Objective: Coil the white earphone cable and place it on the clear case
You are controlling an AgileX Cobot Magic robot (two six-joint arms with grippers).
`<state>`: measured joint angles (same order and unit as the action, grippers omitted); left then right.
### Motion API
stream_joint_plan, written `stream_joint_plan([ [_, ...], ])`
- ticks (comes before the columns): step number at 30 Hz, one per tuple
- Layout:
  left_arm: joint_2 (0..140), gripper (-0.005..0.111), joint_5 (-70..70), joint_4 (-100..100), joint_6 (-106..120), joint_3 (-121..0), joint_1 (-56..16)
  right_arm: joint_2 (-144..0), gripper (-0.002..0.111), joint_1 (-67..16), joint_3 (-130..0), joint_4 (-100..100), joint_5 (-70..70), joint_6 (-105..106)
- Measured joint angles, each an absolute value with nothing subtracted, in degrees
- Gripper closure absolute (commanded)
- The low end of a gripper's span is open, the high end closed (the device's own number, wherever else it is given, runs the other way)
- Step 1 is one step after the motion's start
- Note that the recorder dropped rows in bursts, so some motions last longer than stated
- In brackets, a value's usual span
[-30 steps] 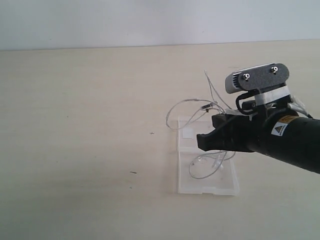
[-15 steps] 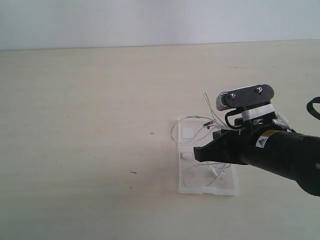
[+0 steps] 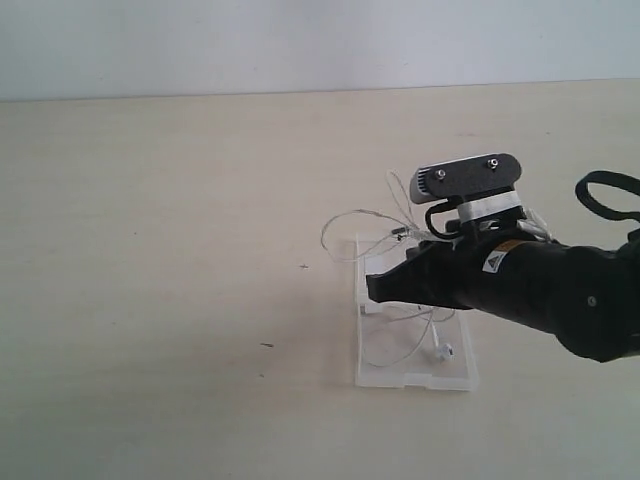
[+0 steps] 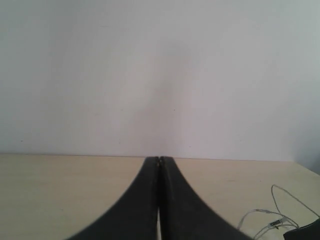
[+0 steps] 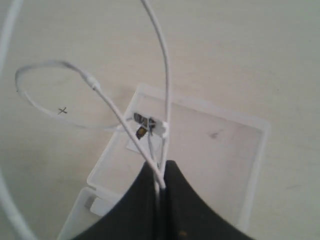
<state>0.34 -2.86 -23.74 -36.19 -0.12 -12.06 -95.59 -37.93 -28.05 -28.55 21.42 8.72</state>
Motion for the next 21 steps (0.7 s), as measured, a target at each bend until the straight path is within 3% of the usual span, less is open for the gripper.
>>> stream_joint_plan([
  [8, 0.3, 0.107, -2.7, -23.7, -36.2, -0.1, -12.1, -98.2, 0.091, -37.9, -28.3, -28.7, 20.5, 9.7],
  [15, 0.3, 0.107, -2.7, -23.7, -36.2, -0.1, -12.1, -98.8, 0.066, -37.9, -28.3, -28.7, 20.5, 9.9],
  [21, 0.3, 0.107, -2.7, -23.7, -36.2, -0.1, -12.1, -98.8, 0.054, -37.9, -28.3, -28.7, 20.5, 9.9],
])
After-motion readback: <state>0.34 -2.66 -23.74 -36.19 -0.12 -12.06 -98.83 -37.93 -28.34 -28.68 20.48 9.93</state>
